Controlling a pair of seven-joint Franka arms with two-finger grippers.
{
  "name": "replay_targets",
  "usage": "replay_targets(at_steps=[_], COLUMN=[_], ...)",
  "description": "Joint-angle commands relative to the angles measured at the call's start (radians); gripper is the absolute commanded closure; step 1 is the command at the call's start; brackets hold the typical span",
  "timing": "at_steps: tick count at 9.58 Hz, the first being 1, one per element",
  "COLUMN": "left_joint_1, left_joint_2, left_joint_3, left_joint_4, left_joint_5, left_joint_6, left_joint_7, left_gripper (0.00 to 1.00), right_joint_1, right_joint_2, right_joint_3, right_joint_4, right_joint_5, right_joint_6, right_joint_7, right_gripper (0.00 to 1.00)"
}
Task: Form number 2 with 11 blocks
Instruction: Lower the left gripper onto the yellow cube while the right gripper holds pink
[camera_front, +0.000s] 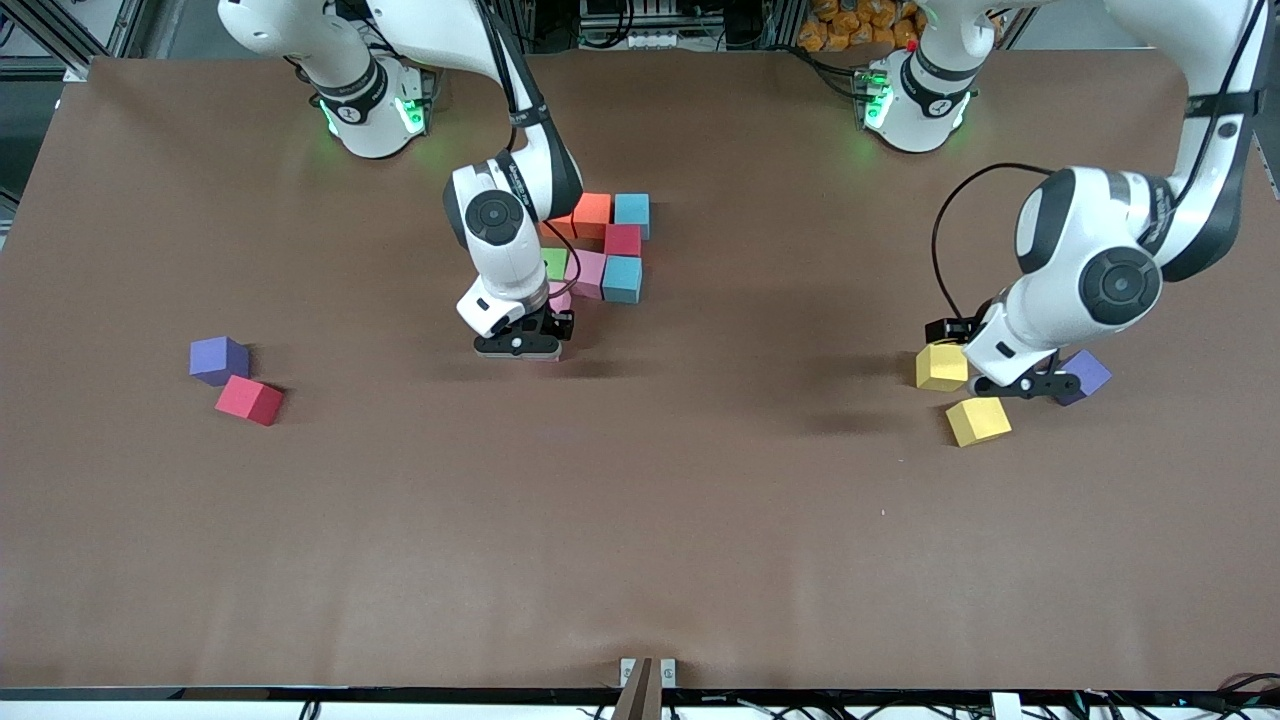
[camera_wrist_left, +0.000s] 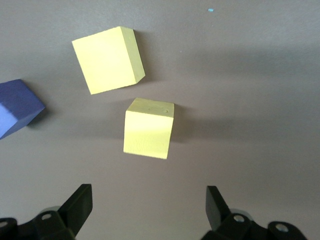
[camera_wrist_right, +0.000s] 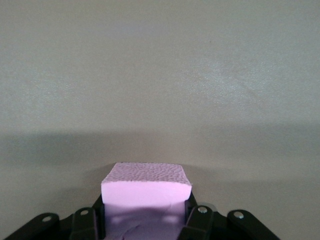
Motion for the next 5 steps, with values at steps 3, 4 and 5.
replay_targets(at_steps=[3, 4, 5], left_joint_1=[0.000, 0.000, 0.001], left_joint_2=[0.060, 0.072, 0.077], left_joint_3=[0.043, 0.043, 0.043], left_joint_4=[-0.038, -0.057, -0.087], left_joint_5=[0.017, 0.017, 0.017], left_joint_6=[0.107, 0.142, 0.193], left_joint_7=[0.128, 0.127, 0.128], left_gripper=[0.00, 0.00, 0.00], right_joint_1=[0.008, 0.002, -0.004], right_joint_2=[-0.022, -0.022, -0.024], right_joint_3=[-0.003, -0.002, 0.000], right_joint_4=[-0.048, -0.047, -0.045], right_joint_5=[0.002, 0.004, 0.005], right_joint_6=[0.013, 0.013, 0.011], right_joint_7=[0.008, 0.010, 0.011], right_gripper=[0.16, 0.00, 0.00])
